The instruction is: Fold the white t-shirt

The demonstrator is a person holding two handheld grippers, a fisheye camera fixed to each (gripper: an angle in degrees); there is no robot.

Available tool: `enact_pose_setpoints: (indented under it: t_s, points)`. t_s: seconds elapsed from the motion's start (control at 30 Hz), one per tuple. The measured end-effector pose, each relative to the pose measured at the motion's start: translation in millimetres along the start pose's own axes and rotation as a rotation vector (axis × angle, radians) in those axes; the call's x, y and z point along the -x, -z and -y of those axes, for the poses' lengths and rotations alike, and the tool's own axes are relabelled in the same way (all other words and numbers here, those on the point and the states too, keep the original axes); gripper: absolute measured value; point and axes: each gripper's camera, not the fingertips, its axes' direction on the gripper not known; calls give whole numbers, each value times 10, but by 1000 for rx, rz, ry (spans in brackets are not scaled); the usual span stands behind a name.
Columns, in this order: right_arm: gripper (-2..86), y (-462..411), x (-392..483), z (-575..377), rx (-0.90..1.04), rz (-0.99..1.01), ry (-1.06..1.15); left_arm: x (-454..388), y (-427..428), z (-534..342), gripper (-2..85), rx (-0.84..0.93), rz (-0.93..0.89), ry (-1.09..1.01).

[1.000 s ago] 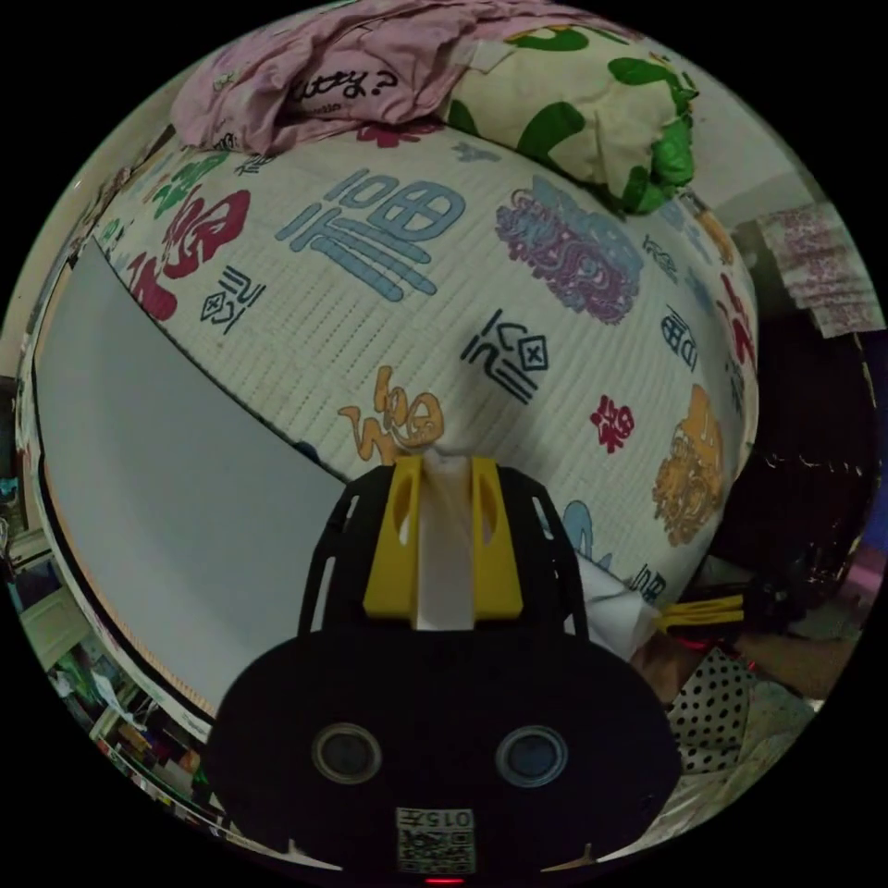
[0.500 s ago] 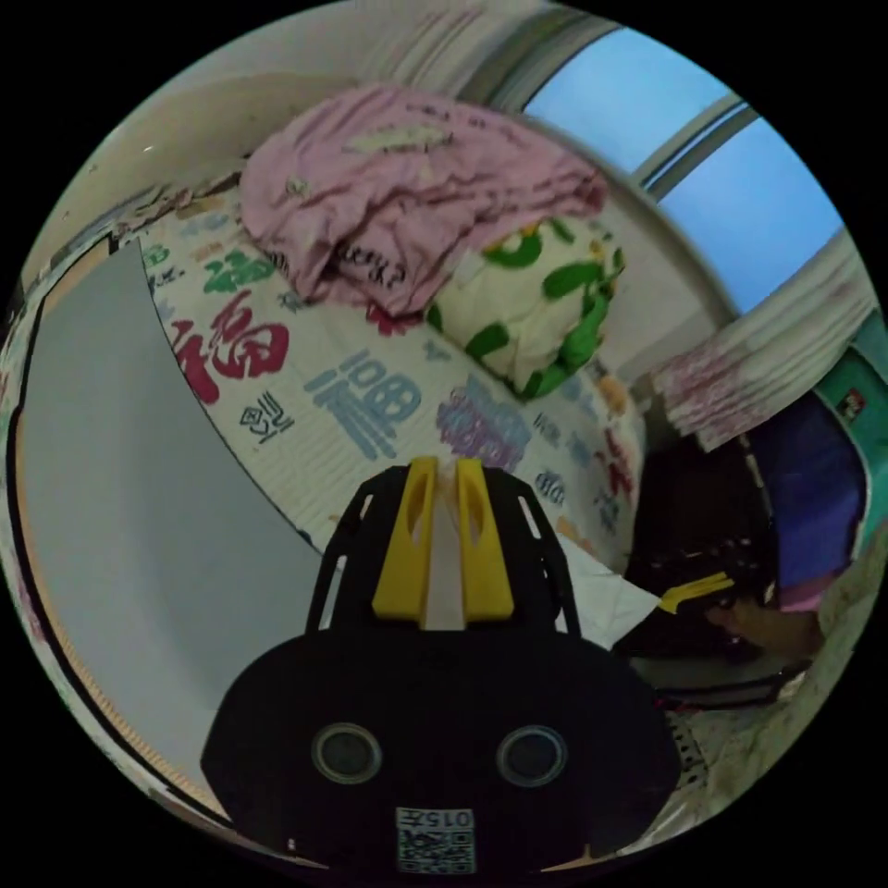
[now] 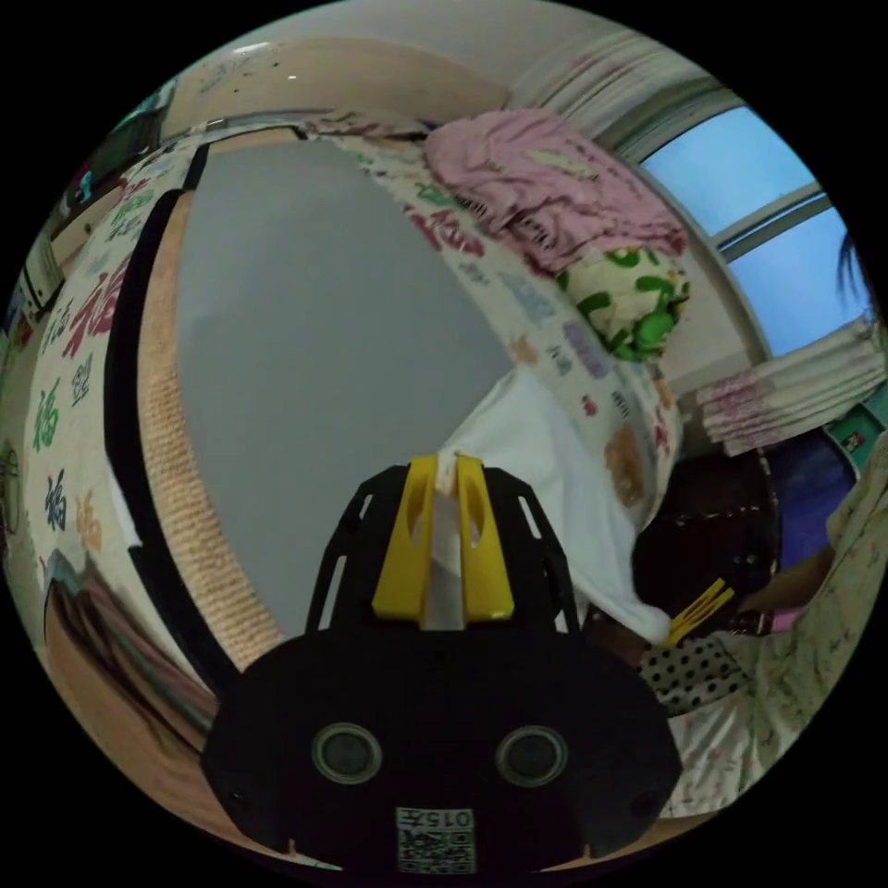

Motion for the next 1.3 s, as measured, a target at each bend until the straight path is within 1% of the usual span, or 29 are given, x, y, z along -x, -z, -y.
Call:
enact_pose_setpoints:
  t_s: [0.07, 0.17, 0.2, 0.27, 0.33, 0.37, 0.43, 0.5, 0.53, 0.57, 0.6, 0.63, 0.7, 0.73, 0.87, 1.0, 1.03, 1.13, 1.17, 1.3]
  points:
    - [-3, -251, -133, 131, 48, -11, -24, 139, -214, -232, 39, 4, 16, 8]
    - [3, -586, -343, 349, 114, -85, -48, 307, -467, -482, 44, -5, 49, 46]
    - [10, -733, -407, 442, 176, -100, -30, 326, -556, -566, 46, 5, 75, 50]
    - [29, -921, -469, 537, 225, -131, -1, 352, -648, -707, 51, 9, 96, 59]
    - [49, -974, -527, 615, 228, -143, 8, 385, -687, -919, 61, -7, 90, 76]
    - [59, -907, -587, 675, 191, -119, 10, 390, -689, -973, 62, -8, 96, 82]
    - [68, -667, -747, 784, 79, -93, -3, 417, -673, -1211, 67, -11, 185, 120]
    - [76, -213, -1157, 969, -114, -115, -84, 473, -668, -1432, 74, -34, 210, 164]
    - [77, -97, -1284, 1017, -166, -130, -108, 519, -693, -1589, 83, -60, 165, 199]
    - [81, 119, -1554, 1120, -261, -166, -160, 540, -719, -1666, 87, -73, 130, 216]
    - [87, 295, -1823, 1238, -336, -214, -199, 575, -801, -1817, 101, -95, 52, 255]
    - [91, 365, -1951, 1305, -364, -243, -216, 594, -915, -1964, 115, -116, -23, 294]
    - [108, 542, -2396, 1626, -434, -334, -264, 609, -1135, -2178, 131, -147, -124, 354]
    - [111, 555, -2492, 1716, -443, -347, -268, 611, -1297, -2310, 136, -160, -170, 388]
    - [133, 330, -3159, 2405, -409, -362, -299, 589, -1741, -2662, 151, -208, -237, 473]
    - [135, -83, -3827, 2979, -340, -333, -359, 465, -2231, -2912, 177, -139, -199, 442]
    - [134, -138, -3913, 3041, -327, -328, -363, 442, -2309, -3013, 177, -165, -208, 443]
    - [119, -400, -4328, 3241, -289, -294, -357, 404, -2503, -3242, 169, -191, -240, 455]
    - [114, -501, -4499, 3281, -287, -251, -343, 391, -2544, -3287, 167, -198, -248, 458]
    - [107, -878, -5118, 3455, -239, -189, -348, 340, -2941, -3577, 125, -217, -377, 507]
